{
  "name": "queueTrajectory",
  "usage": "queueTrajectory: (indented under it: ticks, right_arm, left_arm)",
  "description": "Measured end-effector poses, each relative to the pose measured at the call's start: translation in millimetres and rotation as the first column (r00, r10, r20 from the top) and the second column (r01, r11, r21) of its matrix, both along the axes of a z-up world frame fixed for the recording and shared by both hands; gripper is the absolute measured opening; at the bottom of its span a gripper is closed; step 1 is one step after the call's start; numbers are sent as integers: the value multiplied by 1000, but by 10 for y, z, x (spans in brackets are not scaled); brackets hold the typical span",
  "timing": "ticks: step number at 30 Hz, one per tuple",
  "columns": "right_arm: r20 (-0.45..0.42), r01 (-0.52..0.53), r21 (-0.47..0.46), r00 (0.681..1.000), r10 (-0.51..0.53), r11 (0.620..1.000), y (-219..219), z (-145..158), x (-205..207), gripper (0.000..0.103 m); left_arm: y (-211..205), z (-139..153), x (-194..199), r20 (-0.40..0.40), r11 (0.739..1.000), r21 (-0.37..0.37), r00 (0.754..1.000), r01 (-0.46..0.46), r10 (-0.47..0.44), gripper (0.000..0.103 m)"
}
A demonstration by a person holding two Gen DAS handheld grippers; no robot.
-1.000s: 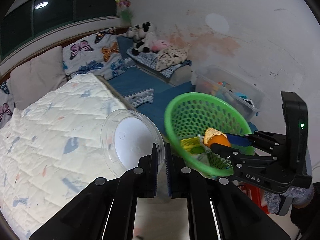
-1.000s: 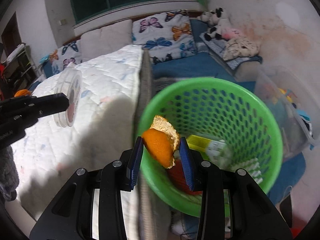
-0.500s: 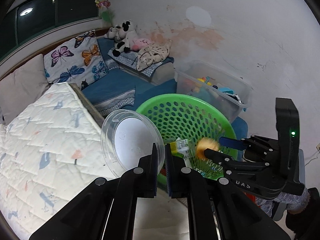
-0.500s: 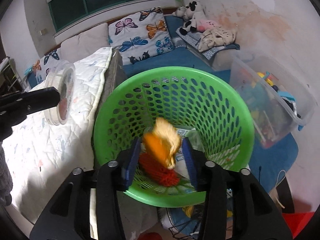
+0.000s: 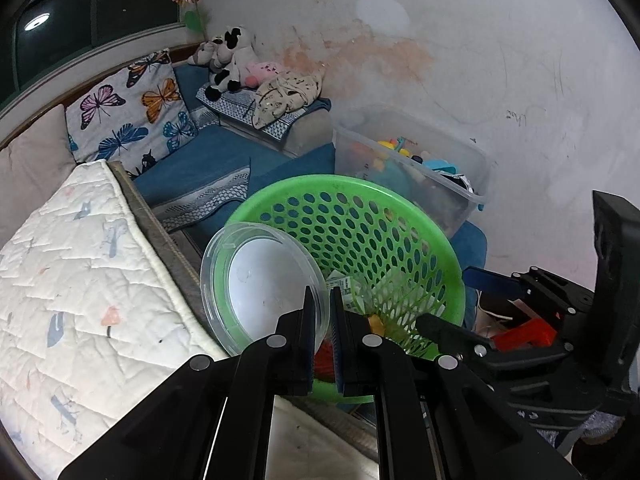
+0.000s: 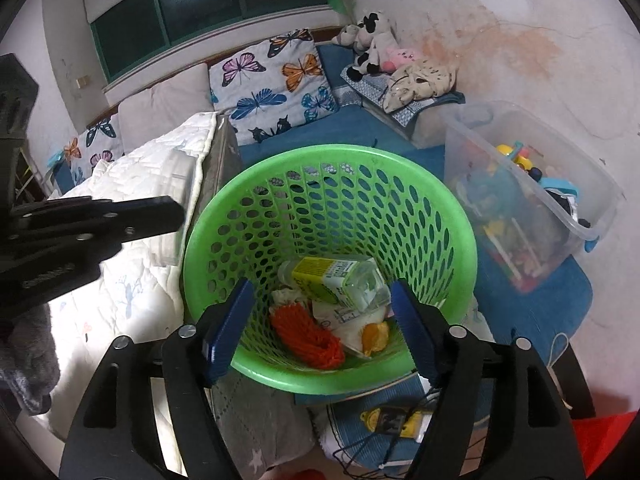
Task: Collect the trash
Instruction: 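Carry the clear lid over the basket and open the left tool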
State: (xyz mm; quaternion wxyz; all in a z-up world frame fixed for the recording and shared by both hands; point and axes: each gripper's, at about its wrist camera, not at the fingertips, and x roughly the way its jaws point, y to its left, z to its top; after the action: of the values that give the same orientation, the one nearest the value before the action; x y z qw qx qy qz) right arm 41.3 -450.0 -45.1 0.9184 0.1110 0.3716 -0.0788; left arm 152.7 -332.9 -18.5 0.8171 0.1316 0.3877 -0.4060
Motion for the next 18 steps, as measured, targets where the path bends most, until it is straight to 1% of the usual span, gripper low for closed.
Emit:
queueTrajectory:
  ticks: [6,8,11,14,15,16,17,18]
  right_arm:
    - [21,11,-21,1000,-10,1000,5,43,-89,87]
    - [26,18,-22,1000,-17,1000,3,51,-105,90]
    - [35,34,-22,999,-33,999,-11,46,-150,94]
    - [37,51,-24,998,-50,998,-11,41,-176,95]
    - [37,56,-25,998,-55,998,-15,40,-184,96]
    - [39,61,-24,997,-60,998,-19,41,-193,97]
    - [39,63,-24,997,-63,998,-20,44,-196,97]
    - [40,66,-24,997,-65,998,-16,44,-209,97]
  left_arm:
    - [-64,-63,16,-9,1000,8,1000,-2,2,9]
    - [-71,-78,19,-14,1000,8,1000,0,0,9]
    - [-80,-99,19,-23,1000,9,1000,0,0,12]
    - [-70,-104,11,-21,1000,7,1000,-7,7,26]
    - [-57,-95,4,-11,1000,7,1000,-14,14,36]
    - [-42,-86,-4,-5,1000,1,1000,-14,14,40]
    - [-31,-83,-13,-1,1000,-2,1000,-15,15,41]
    - [-16,-73,-20,1,1000,-5,1000,-17,17,44]
